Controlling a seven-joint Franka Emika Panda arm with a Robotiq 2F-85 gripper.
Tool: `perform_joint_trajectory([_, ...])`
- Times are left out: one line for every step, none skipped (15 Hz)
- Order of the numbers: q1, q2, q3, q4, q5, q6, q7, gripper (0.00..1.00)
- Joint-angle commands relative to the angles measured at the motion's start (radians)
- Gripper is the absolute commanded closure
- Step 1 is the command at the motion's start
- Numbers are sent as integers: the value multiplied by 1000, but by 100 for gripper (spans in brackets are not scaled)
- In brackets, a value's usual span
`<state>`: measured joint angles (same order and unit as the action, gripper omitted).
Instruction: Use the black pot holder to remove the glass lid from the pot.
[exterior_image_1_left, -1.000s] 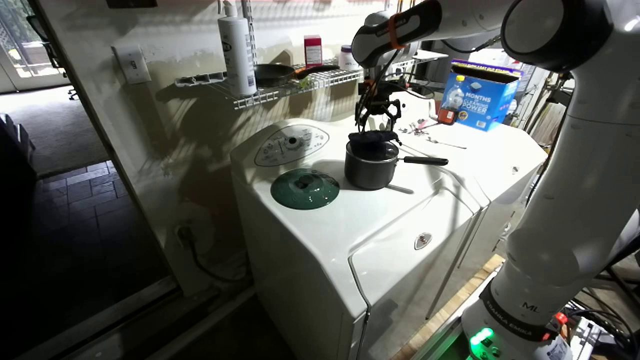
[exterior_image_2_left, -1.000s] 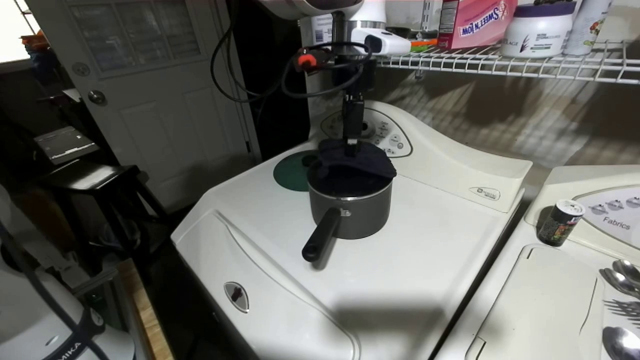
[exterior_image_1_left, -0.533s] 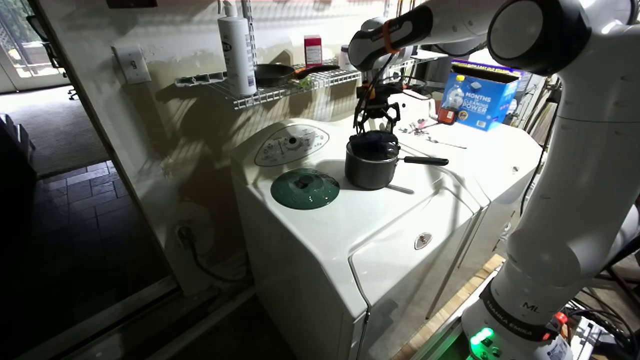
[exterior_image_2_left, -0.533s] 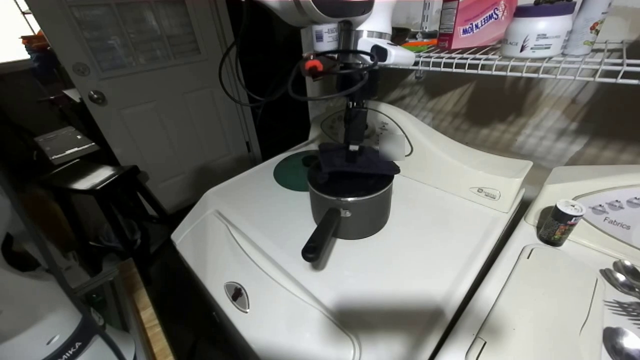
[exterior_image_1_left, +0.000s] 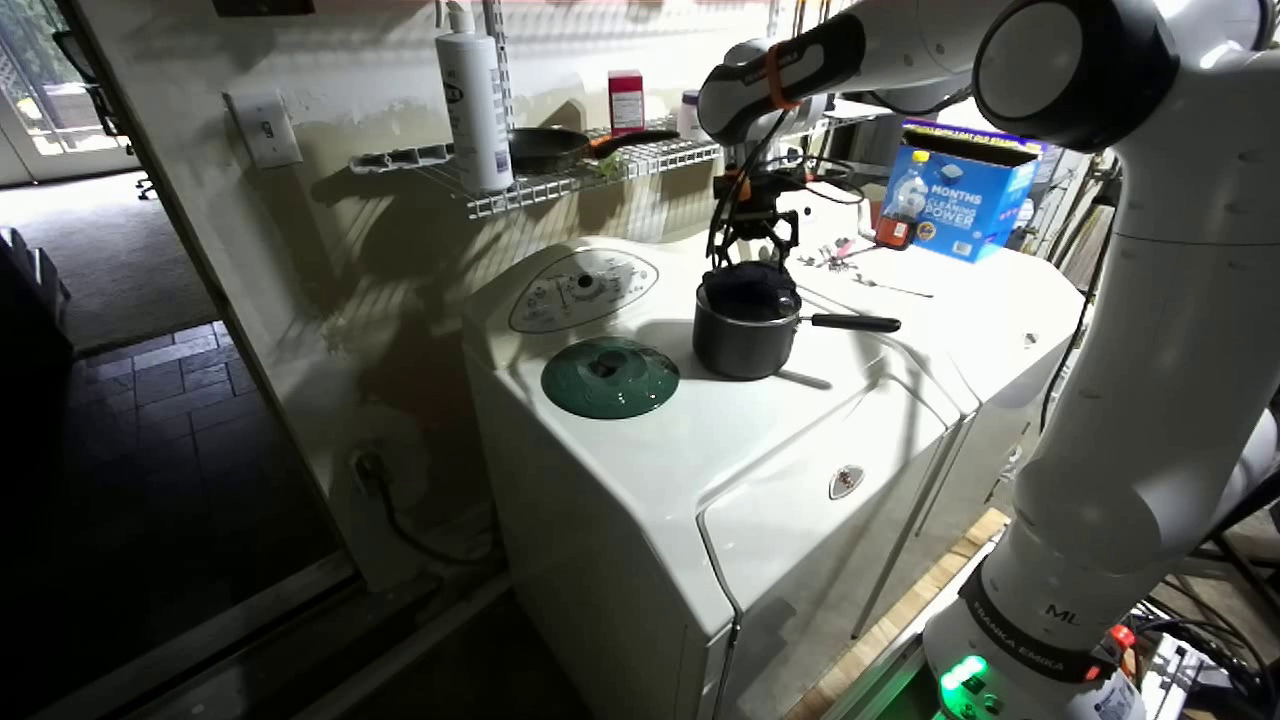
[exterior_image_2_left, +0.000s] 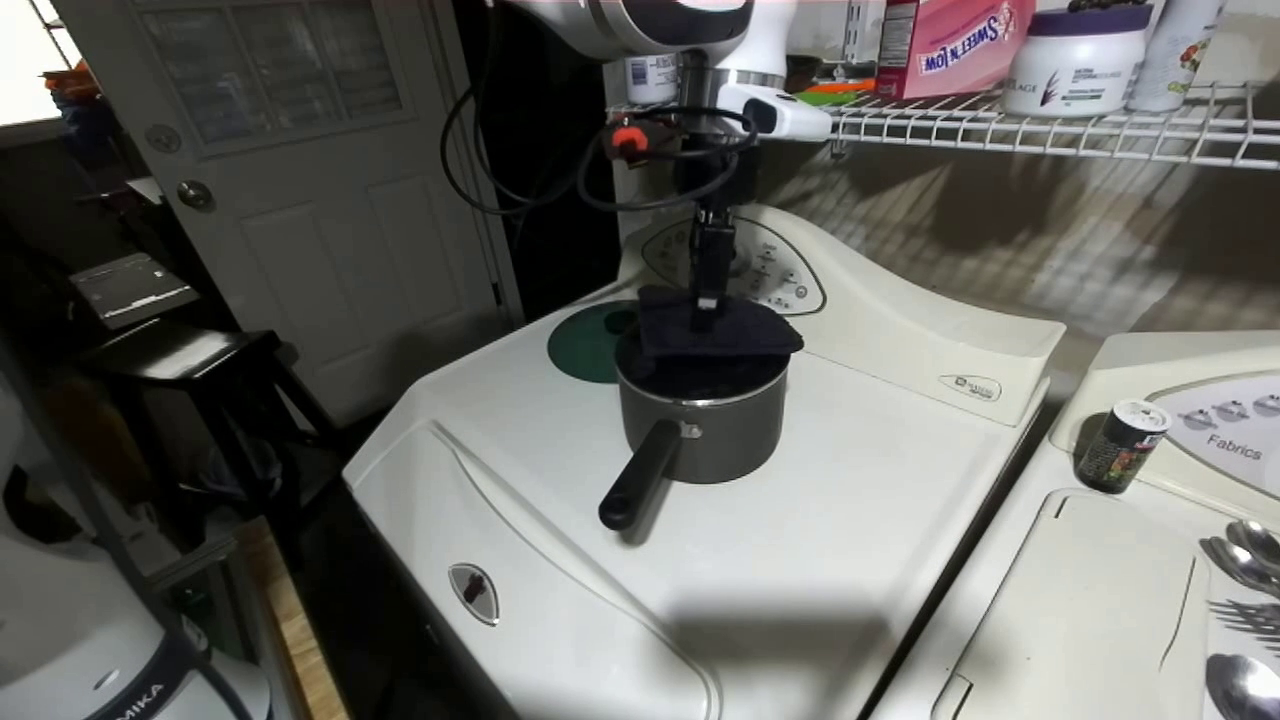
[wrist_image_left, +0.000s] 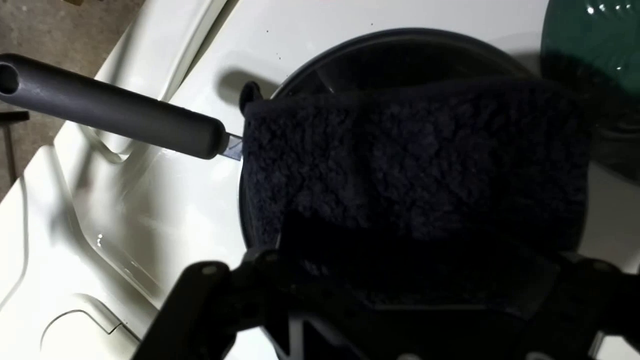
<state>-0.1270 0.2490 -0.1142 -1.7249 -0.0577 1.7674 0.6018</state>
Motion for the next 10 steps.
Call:
perform_joint_trajectory([8, -8, -19, -33, 30, 35, 0, 41])
perform_joint_trajectory([8, -8, -20, -35, 35, 40, -1, 49])
perform_joint_trajectory([7, -10, -21, -38, 39, 46, -2, 55])
perform_joint_trajectory([7, -11, -23, -40, 39, 49, -2, 62])
perform_joint_trajectory([5, -12, -26, -41, 42, 53, -2, 68])
perform_joint_trajectory([5, -12, -30, -43, 43, 58, -1, 74])
perform_joint_trajectory([5, -12, -32, -45, 42, 60, 1, 83])
perform_joint_trajectory([6, -12, -35, -46, 41, 61, 2, 89])
perform_joint_trajectory([6, -12, -37, -48, 42, 63, 2, 97])
perform_joint_trajectory([6, -12, -39, -51, 41, 66, 2, 99])
